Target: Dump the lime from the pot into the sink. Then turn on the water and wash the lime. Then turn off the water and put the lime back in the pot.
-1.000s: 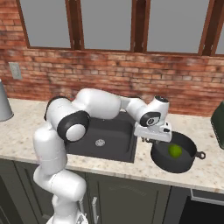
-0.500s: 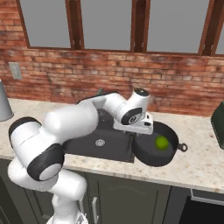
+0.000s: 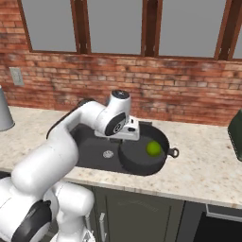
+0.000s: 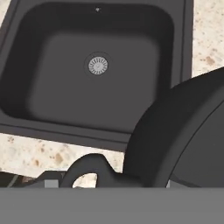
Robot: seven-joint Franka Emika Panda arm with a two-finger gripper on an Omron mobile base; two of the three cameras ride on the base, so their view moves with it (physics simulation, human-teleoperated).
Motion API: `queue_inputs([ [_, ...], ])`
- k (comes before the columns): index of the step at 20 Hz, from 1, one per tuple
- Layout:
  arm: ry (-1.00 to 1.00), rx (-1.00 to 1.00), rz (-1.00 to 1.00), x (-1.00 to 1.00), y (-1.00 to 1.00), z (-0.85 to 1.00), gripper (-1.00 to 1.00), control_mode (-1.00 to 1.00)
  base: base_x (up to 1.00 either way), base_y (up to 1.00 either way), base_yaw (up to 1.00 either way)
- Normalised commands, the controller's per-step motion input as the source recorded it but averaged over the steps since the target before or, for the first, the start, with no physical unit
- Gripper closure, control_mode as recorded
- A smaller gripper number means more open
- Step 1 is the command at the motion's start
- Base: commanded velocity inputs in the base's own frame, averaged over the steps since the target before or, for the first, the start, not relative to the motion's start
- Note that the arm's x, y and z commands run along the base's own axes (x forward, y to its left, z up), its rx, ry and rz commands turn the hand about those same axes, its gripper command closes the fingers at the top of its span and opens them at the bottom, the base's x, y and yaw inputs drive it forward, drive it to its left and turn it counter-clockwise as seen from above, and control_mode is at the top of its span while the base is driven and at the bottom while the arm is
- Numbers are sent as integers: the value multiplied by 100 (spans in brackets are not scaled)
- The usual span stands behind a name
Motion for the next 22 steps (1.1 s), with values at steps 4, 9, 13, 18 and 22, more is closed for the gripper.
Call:
queue_inputs([
  [4,-2,0,2,-12,74,31,100,-100,0,0,0],
  [9,-4,0,1,0,68,21,100,-100,0,0,0],
  [13,-3,0,0,0,60,23,100,-100,0,0,0],
  [18,-1,0,0,-8,57,13,100,-100,0,0,0],
  [22,0,0,0,-19,60,3,100,-100,0,0,0],
])
